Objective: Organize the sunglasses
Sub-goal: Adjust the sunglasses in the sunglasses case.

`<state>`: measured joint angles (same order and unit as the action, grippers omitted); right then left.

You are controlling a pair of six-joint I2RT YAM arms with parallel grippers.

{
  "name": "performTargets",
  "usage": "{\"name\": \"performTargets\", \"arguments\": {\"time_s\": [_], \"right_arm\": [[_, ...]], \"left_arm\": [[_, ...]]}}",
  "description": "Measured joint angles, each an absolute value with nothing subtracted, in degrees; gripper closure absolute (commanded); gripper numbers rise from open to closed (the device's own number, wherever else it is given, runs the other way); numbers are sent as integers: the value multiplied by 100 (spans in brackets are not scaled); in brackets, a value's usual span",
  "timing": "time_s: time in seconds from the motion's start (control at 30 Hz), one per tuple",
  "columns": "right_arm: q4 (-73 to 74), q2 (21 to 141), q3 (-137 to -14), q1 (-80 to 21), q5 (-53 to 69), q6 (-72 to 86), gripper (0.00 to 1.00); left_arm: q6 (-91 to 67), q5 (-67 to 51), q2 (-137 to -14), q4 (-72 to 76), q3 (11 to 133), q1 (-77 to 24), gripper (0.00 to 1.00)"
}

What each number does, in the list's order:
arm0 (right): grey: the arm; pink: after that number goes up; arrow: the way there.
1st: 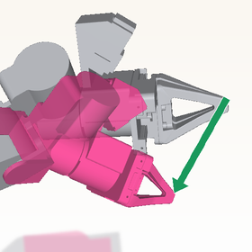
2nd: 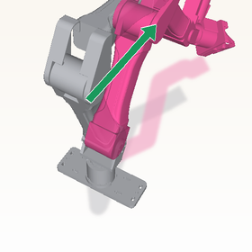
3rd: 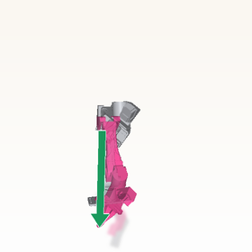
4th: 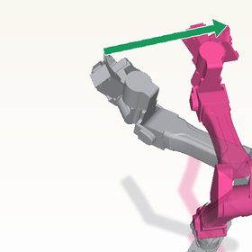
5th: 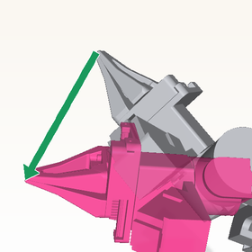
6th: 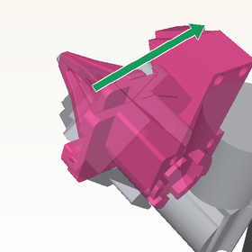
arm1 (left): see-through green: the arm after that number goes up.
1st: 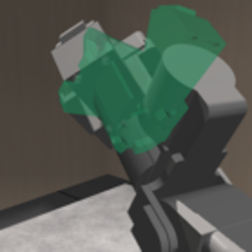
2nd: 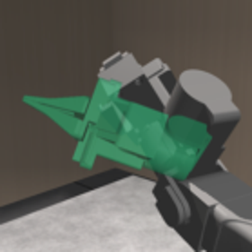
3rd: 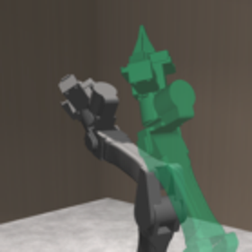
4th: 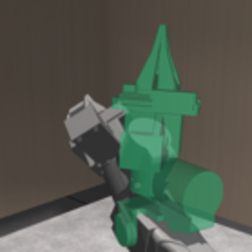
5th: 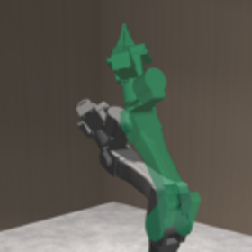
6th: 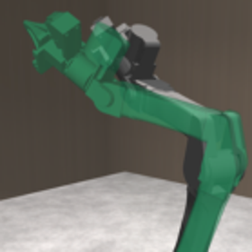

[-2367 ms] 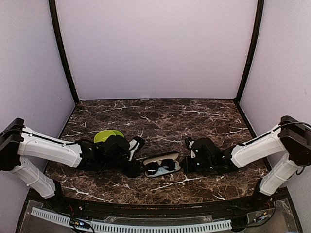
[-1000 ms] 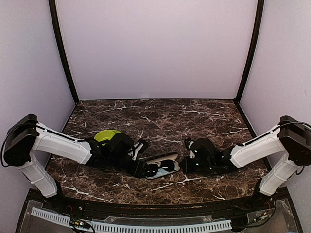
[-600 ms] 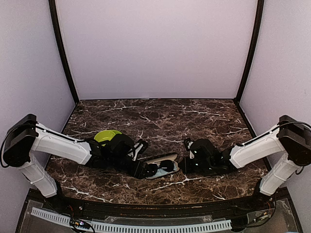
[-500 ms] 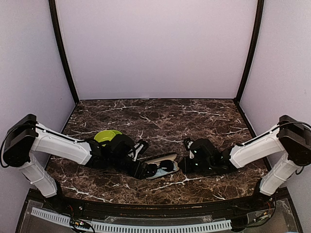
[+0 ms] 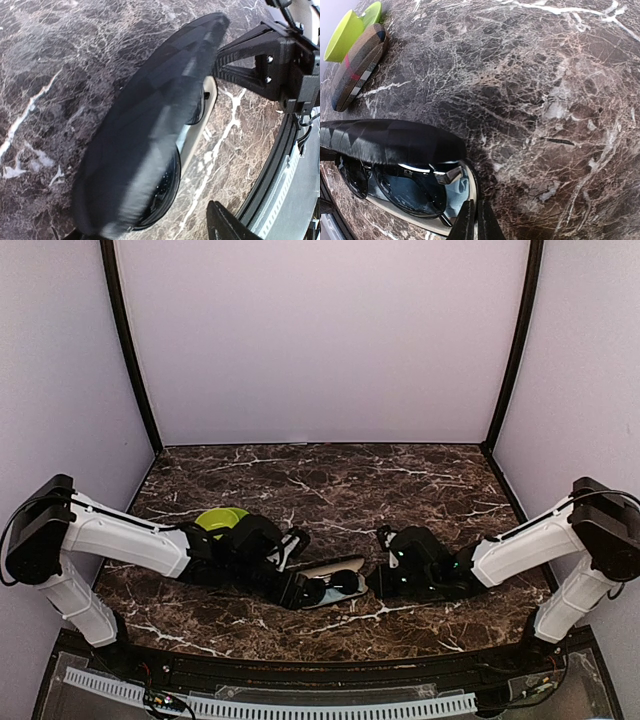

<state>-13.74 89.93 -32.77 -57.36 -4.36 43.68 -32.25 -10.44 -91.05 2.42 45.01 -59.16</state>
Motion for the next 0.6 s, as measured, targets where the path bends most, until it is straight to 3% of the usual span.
{"name": "performTargets", "arguments": {"time_s": [0.6], "right_arm": [[-1411,9013,-3306,-5804,-432,4381,95]], "left_arm": [[-3229,-829,-9146,-165,4692,-5916,31]]}}
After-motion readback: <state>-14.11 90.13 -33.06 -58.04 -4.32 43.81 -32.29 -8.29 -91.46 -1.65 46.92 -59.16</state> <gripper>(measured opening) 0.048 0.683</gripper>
